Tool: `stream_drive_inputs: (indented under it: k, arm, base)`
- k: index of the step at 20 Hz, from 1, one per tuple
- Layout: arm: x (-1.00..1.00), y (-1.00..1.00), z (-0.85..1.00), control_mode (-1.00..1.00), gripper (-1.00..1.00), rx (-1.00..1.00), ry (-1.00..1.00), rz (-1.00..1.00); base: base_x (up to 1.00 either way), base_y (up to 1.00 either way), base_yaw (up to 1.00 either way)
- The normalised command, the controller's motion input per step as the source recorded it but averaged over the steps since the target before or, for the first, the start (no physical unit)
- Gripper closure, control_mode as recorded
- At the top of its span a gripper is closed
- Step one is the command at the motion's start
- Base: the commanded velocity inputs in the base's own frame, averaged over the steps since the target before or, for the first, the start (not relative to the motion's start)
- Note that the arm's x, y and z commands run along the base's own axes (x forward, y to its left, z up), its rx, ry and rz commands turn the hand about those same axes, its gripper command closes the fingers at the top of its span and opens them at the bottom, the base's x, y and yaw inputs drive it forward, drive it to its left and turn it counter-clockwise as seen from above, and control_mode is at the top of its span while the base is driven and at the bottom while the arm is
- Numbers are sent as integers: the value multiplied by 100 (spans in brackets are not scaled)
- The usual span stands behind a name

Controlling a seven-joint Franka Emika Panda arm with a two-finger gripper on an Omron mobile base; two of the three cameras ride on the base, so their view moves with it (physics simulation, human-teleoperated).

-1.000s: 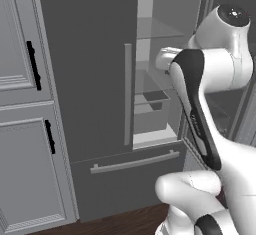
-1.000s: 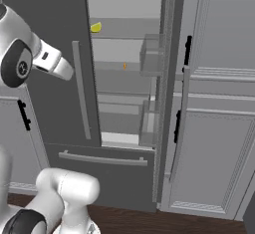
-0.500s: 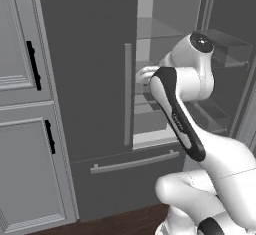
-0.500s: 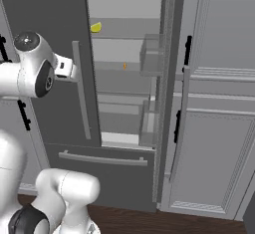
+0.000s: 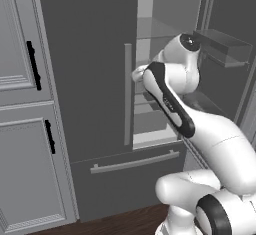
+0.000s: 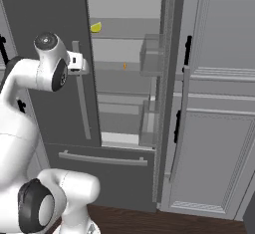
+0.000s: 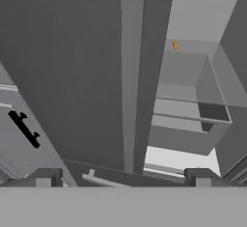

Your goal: Grab a lemon wedge from the fridge and one ice cube from the ice bowl, and put them in the glass of lemonade.

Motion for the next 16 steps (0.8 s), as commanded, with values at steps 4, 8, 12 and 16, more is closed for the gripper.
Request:
stream_drive_inputs:
  k: [4,8,12,16]
  arm:
    - [88,14,-18,-100,-100,-21,0,-16]
    - [83,24,-36,-100,-100,0,-1,-2]
    - [77,14,-22,-100,-100,3,0,0]
    - [54,0,-13,-100,-100,2,1,0]
  base:
    - [0,0,0]
    - [0,0,0]
    - [0,0,0]
    - [0,0,0]
